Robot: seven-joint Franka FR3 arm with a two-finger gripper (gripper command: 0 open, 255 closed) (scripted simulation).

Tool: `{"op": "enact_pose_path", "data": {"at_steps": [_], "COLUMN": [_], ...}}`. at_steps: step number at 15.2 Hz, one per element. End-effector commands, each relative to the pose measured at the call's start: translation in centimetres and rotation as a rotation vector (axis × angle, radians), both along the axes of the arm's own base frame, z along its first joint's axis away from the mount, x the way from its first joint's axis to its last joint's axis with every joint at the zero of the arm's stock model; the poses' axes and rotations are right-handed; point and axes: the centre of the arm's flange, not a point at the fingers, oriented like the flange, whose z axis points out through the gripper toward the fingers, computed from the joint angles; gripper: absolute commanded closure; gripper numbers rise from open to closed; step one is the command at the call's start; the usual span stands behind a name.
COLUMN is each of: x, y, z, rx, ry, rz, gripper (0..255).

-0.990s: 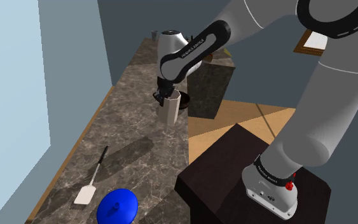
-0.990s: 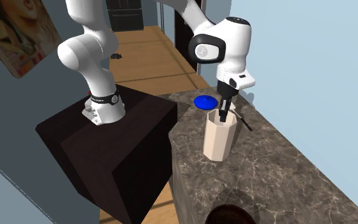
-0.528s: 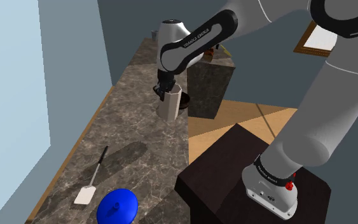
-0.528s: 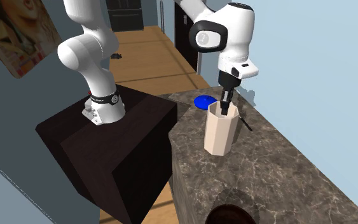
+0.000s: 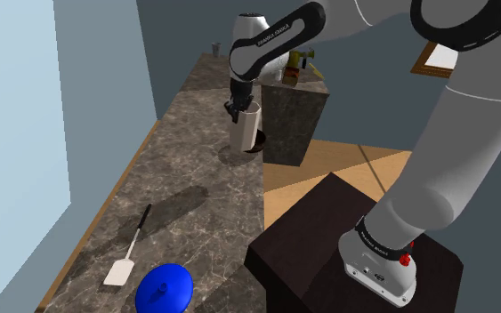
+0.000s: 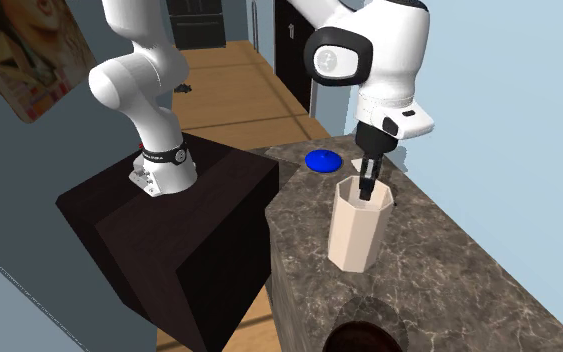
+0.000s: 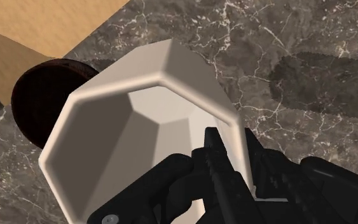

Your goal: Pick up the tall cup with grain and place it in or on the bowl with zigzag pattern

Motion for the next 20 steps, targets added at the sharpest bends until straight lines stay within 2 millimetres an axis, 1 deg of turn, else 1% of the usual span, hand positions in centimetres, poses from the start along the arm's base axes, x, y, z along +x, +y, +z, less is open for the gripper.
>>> {"op": "enact_pose_path", "data": {"at_steps": [1,13,14,20], "x": [1.2,9.0,9.8,9.8], "y": [-2.1,-15.5,-16.9,-16.9], "z": [0.8,4.1,4.5,1.3], "rx": [0.000,0.000,0.000,0.000], "ry": [-0.001,-0.001,-0.001,-0.001], "rz": [0.001,0.001,0.001,0.001], "gripper": [255,255,255,255]}}
